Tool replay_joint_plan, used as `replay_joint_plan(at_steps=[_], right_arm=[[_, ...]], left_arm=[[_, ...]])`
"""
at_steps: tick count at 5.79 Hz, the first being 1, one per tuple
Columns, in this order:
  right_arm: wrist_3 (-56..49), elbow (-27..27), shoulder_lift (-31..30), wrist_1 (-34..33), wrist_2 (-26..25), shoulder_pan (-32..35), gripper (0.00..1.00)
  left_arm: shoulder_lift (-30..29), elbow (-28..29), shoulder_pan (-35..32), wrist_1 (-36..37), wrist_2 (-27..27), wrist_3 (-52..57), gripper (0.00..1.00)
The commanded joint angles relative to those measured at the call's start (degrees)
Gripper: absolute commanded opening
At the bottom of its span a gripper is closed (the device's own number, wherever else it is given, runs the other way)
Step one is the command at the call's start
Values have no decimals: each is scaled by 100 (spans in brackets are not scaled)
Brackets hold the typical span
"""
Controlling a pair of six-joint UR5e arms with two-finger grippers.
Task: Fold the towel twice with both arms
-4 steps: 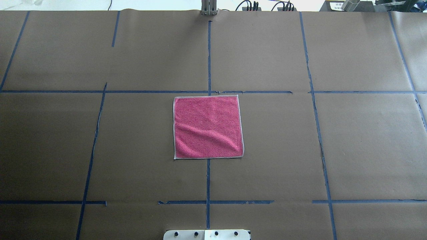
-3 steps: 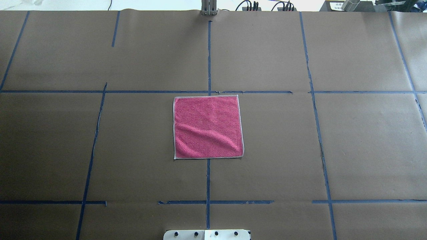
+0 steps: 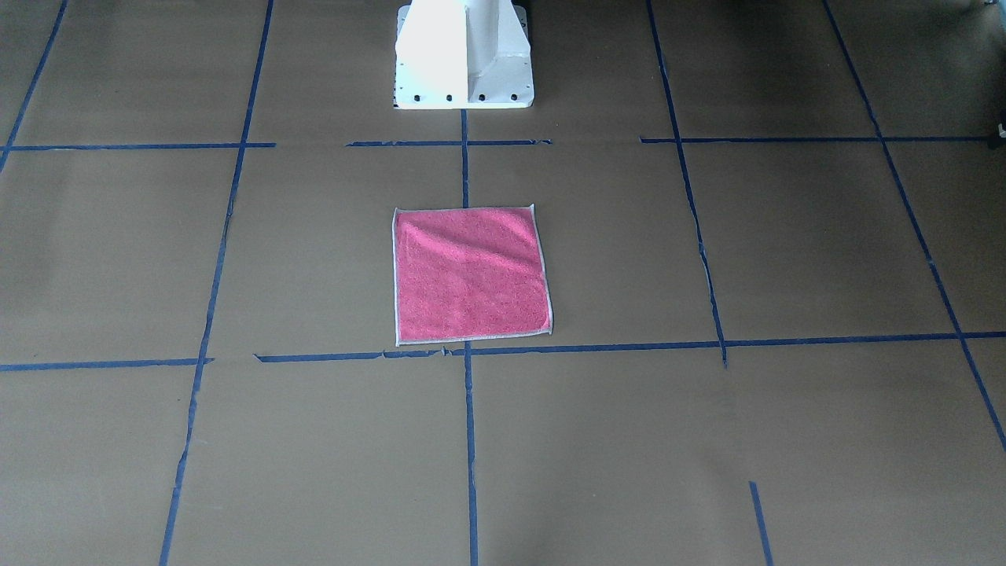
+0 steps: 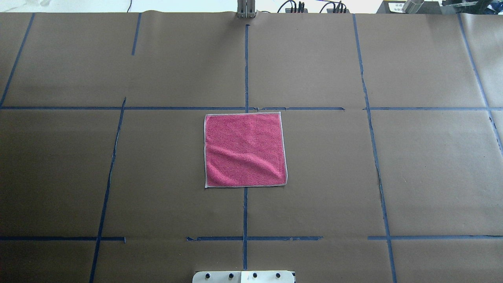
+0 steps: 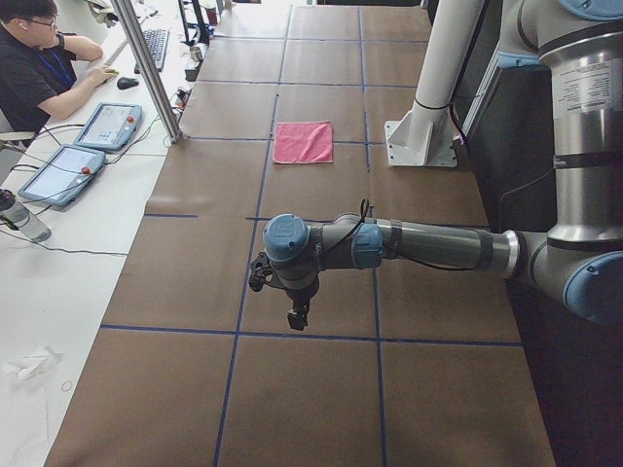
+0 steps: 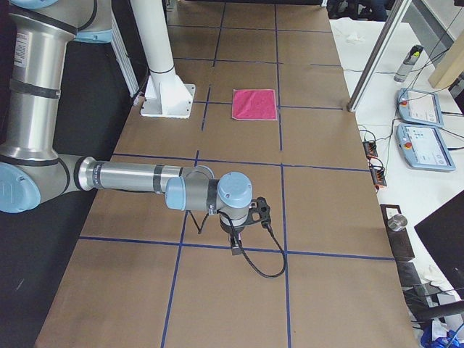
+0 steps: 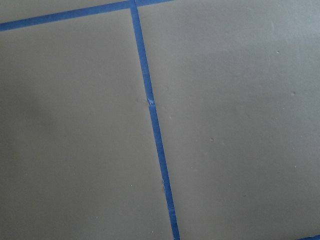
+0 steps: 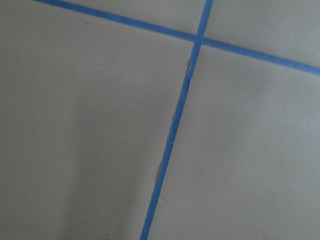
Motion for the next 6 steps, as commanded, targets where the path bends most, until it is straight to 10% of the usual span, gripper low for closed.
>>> replay_joint_plan(at_steps=[1,6], right_arm=[[350,-41,264,1065,82,-86,100],[4755,1188,1266,1624,259,-1990,100]], left_arm=[[-522,48,3,-1310,-13,-21,100],[-1000,-153,1464,-2654,-260,-2349,100]])
